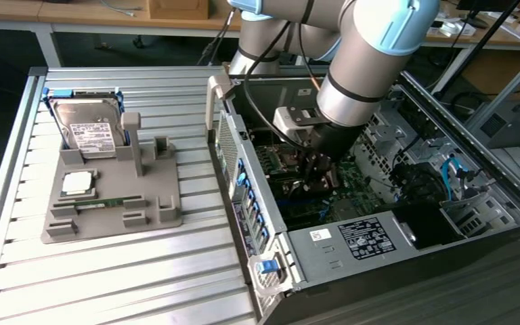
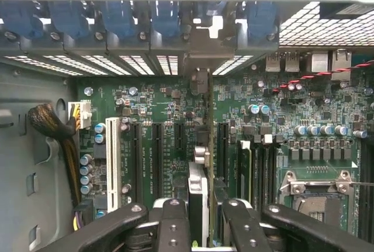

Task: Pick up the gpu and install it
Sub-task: 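Insert the gpu into the slot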

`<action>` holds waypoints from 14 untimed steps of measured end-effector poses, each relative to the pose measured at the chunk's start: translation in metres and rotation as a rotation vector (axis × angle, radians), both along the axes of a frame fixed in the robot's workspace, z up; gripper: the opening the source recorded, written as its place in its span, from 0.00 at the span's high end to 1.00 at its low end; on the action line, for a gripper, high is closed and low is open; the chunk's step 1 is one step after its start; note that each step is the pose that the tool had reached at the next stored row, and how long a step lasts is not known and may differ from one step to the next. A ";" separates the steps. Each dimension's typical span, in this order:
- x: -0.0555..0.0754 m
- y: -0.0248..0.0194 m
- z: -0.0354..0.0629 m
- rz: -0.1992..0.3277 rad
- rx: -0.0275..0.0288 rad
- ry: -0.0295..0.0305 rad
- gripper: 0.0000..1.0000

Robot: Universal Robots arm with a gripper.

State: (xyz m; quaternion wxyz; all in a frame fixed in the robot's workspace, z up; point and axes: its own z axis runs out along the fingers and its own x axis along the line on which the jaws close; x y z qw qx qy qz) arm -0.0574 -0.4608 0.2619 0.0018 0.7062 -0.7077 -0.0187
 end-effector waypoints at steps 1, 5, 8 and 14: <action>0.000 0.0001 -0.0003 0.000 -0.0002 0.0000 0.73; -0.001 0.0001 -0.0008 0.000 -0.0002 0.0001 0.73; -0.001 0.0001 -0.0010 0.000 -0.0002 0.0000 0.73; -0.001 0.0001 -0.0013 0.000 -0.0001 0.0000 0.73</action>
